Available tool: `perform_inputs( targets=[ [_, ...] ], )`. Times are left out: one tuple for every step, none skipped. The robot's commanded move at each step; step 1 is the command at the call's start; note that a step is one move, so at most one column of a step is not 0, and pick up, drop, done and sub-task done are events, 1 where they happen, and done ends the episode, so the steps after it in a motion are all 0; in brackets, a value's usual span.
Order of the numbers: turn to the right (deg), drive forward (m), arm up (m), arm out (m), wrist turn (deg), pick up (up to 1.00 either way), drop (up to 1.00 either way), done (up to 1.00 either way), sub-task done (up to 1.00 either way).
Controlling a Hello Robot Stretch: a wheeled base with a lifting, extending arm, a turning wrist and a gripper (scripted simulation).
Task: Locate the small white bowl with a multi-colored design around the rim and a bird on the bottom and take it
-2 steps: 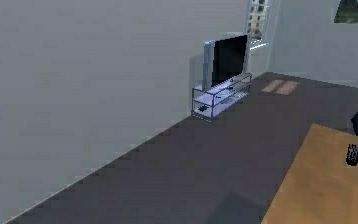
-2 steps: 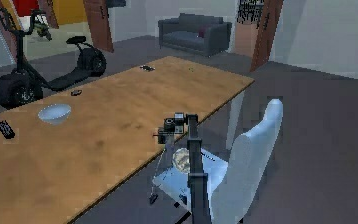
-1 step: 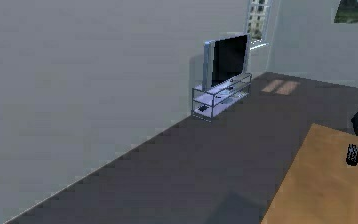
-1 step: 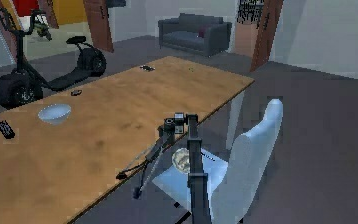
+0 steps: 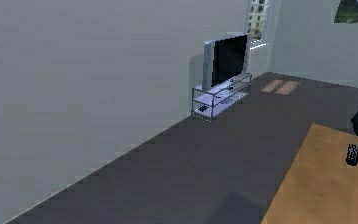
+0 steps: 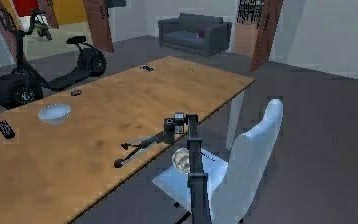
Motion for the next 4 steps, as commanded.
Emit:
perform_inputs(
  targets=[
    [0.0,0.00,0.00,0.00,45.0,0.00,0.00,0.00,0.00],
    [0.0,0.00,0.00,0.00,45.0,0.00,0.00,0.00,0.00],
    [0.0,0.00,0.00,0.00,21.0,0.00,0.00,0.00,0.00],
    [0.0,0.00,-0.30,0.00,0.0,0.00,0.00,0.00,0.00]
  ],
)
